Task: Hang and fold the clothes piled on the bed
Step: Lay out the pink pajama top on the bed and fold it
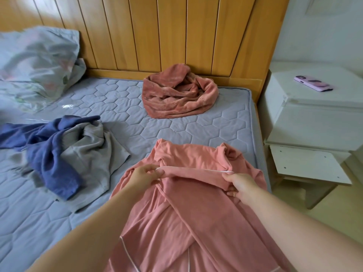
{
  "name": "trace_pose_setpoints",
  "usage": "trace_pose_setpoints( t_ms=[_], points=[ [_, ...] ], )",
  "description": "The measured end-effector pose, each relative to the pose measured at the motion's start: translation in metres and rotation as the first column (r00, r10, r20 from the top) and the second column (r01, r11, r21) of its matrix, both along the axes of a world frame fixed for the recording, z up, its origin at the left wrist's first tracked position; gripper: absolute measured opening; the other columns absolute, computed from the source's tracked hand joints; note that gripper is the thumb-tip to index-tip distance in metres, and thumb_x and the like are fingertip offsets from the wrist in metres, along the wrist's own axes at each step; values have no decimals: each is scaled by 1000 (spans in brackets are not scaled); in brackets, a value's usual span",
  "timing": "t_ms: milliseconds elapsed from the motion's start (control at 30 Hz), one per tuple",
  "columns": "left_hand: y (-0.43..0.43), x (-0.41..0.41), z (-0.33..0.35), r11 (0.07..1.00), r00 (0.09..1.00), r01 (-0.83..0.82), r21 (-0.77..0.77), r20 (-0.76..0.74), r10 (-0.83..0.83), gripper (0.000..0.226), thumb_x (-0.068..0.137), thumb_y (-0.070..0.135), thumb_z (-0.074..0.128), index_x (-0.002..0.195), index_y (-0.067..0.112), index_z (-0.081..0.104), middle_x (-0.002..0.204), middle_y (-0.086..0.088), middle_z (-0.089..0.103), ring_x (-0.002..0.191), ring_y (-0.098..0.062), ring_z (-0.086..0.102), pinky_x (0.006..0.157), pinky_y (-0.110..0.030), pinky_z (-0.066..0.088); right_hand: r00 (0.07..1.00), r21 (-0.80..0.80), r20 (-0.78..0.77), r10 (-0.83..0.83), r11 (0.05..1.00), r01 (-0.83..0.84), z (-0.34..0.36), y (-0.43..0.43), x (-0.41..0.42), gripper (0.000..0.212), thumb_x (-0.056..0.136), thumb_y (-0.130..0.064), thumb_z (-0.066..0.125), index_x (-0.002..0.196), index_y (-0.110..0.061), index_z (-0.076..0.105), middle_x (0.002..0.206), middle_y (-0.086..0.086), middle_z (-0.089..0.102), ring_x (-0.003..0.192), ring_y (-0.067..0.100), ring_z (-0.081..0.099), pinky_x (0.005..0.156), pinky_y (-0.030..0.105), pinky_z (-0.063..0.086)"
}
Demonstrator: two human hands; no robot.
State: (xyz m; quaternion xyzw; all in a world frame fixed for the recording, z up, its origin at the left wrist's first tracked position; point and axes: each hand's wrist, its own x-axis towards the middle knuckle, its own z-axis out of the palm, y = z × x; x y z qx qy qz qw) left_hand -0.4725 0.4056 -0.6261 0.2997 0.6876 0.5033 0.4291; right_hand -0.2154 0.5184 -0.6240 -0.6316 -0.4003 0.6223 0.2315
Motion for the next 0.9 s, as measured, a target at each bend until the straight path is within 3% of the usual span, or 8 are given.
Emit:
trace_pose_setpoints(
  t_ms=[200,267,400,567,633,700,767,900],
  points=[
    [15,-5,-11,978,994,-46,-204,89,66,25,81,0,71,63,7,57,79,-17,56,69,-26,56,67,-34,50,993,-30,-109,-53,998,50,-1,-6,2,8,85,-4,65,80,-10,64,74,11,63,66,23,59,60,30,48],
    [16,0,-9,978,989,-68,-197,119,93,27,72,2,80,85,6,57,95,-17,58,77,-27,62,69,-36,54,974,-61,-201,-105,994,95,-1,-9,3,11,84,2,63,80,-8,65,77,12,65,71,23,61,63,31,49],
    [19,15,-8,973,983,-146,-176,86,163,82,62,8,86,131,14,42,117,-17,58,91,-29,67,78,-44,58,928,-119,-323,-186,981,155,-1,-11,0,12,83,8,61,86,-3,62,85,13,64,76,23,61,63,33,52],
    [19,8,4,976,962,-218,-12,166,217,60,77,9,75,132,14,51,91,-13,65,78,-24,63,77,-38,51,887,-81,-382,-259,966,247,12,-4,-5,13,87,4,59,83,-8,59,78,9,61,70,19,58,57,30,48],
    [14,11,5,981,971,-169,-92,-188,150,54,85,16,68,134,12,47,78,-5,64,71,-17,60,73,-31,50,937,-77,-244,-251,968,240,11,-5,-3,3,87,-3,61,89,-5,61,76,11,60,65,21,57,54,33,46],
    [12,16,0,972,850,-171,-163,-523,62,57,86,20,60,139,13,39,91,-4,66,85,-18,61,76,-32,48,989,57,139,-58,997,50,2,-6,0,16,87,-17,62,94,-3,62,71,11,60,58,22,57,51,29,46],
    [17,17,-1,975,799,-185,-123,-596,76,54,84,17,51,137,13,40,118,-8,60,108,-26,55,91,-41,45,916,348,399,-39,931,-112,2,-6,-4,23,87,-34,60,86,-11,59,68,-1,59,59,15,55,53,23,42],
    [45,20,9,977,824,-173,-125,-562,74,44,92,29,43,131,9,44,123,-12,57,112,-31,52,95,-42,42,936,674,266,-233,739,-8,12,6,-21,40,73,-64,63,87,-26,62,75,-15,66,73,-4,61,61,15,45]
  ],
)
